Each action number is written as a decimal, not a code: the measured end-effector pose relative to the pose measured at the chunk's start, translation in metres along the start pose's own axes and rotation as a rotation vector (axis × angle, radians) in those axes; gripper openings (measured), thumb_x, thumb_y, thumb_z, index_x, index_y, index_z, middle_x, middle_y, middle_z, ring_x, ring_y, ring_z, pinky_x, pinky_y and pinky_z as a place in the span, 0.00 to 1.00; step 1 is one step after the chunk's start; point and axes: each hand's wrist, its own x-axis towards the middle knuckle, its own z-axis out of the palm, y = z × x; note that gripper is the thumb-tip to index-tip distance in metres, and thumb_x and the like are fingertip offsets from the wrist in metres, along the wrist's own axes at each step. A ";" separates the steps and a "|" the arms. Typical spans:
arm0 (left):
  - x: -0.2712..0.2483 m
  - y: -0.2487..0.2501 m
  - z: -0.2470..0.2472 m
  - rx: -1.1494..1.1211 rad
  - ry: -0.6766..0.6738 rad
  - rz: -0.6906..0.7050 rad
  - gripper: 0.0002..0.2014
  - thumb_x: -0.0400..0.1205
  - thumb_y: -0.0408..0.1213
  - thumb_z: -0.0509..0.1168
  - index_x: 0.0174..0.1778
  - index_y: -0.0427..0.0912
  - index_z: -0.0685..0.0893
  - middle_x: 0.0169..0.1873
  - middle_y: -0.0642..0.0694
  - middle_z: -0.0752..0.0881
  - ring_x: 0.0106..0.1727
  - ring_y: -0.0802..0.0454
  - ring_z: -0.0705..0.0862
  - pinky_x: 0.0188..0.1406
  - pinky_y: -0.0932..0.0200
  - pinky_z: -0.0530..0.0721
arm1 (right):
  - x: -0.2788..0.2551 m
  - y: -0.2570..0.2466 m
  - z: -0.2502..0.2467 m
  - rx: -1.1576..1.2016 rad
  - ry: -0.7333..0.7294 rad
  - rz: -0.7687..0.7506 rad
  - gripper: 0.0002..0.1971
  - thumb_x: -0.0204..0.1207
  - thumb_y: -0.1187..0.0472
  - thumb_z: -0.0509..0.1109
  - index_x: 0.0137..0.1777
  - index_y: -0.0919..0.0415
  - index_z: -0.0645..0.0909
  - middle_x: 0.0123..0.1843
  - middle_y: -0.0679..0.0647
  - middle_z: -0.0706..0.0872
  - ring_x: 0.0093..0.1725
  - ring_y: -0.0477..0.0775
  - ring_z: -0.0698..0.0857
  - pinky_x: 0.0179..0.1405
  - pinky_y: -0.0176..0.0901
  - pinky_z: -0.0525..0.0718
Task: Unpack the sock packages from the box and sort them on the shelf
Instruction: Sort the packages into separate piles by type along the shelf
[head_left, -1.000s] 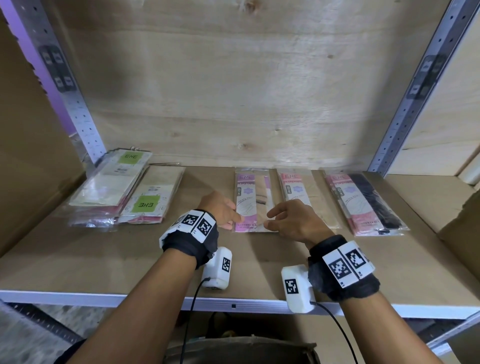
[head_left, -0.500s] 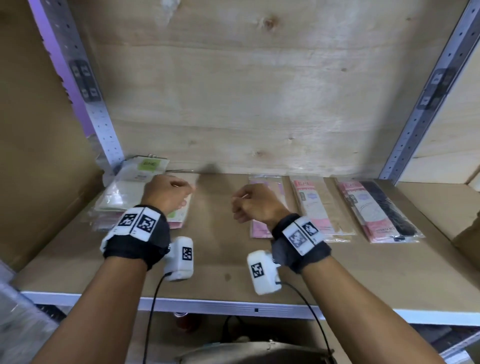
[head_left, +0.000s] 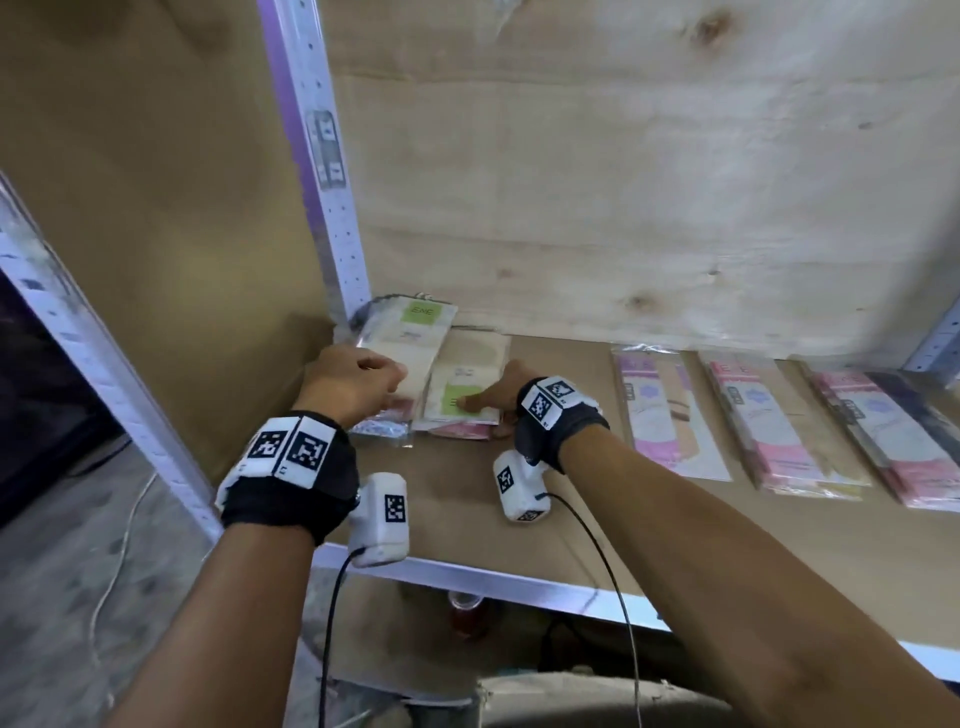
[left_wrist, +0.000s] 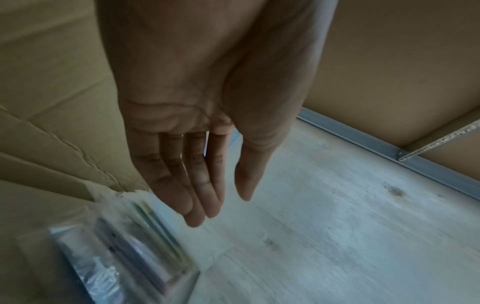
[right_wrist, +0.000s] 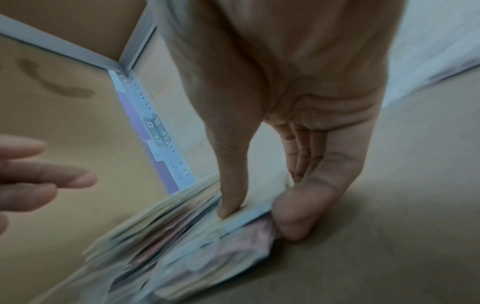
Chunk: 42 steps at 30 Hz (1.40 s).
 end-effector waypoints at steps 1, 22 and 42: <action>-0.001 0.000 0.001 -0.010 -0.014 -0.002 0.09 0.78 0.35 0.75 0.32 0.47 0.88 0.37 0.43 0.92 0.36 0.47 0.89 0.55 0.47 0.91 | -0.001 0.003 -0.003 -0.002 0.002 0.017 0.44 0.62 0.45 0.87 0.72 0.67 0.72 0.64 0.62 0.84 0.62 0.68 0.86 0.61 0.62 0.86; -0.072 0.089 0.100 -0.048 -0.005 0.706 0.11 0.78 0.54 0.71 0.35 0.52 0.87 0.31 0.54 0.89 0.33 0.50 0.84 0.36 0.57 0.82 | -0.129 0.094 -0.131 0.989 -0.067 -0.244 0.25 0.79 0.33 0.64 0.50 0.58 0.77 0.29 0.49 0.67 0.27 0.49 0.64 0.23 0.38 0.59; -0.049 0.078 0.141 -0.026 -0.103 0.454 0.28 0.82 0.54 0.68 0.43 0.25 0.85 0.31 0.42 0.76 0.31 0.52 0.71 0.33 0.59 0.65 | -0.146 0.210 -0.128 0.532 -0.114 -0.513 0.09 0.80 0.58 0.74 0.56 0.61 0.89 0.55 0.60 0.93 0.54 0.54 0.91 0.58 0.41 0.84</action>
